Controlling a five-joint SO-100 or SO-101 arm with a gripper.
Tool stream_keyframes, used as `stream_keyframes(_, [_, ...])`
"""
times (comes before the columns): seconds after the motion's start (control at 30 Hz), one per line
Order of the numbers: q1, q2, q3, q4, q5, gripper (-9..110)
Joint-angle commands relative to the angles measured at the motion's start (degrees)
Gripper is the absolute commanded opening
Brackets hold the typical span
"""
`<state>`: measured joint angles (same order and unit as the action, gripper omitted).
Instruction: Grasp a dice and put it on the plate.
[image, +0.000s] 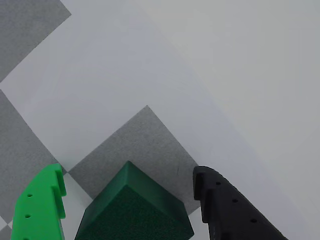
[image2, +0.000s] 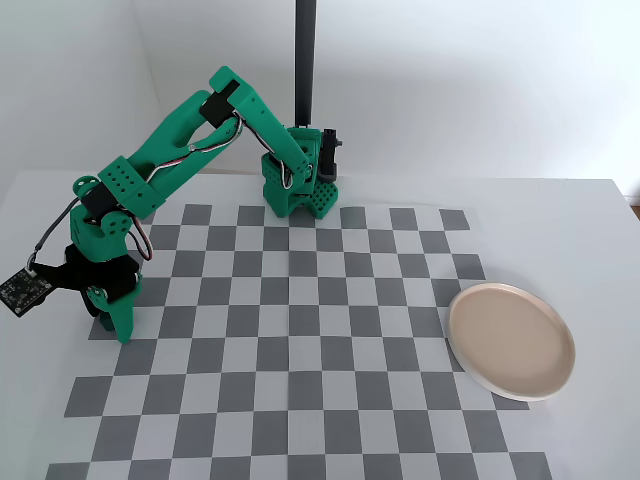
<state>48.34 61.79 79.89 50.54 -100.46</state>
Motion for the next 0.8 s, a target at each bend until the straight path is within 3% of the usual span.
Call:
stream_keyframes(0.0, [0.53,1.41,-5.27,0.79,-1.05,22])
stream_keyframes(0.77, [1.49,0.62,-5.27,4.22,-5.01,21])
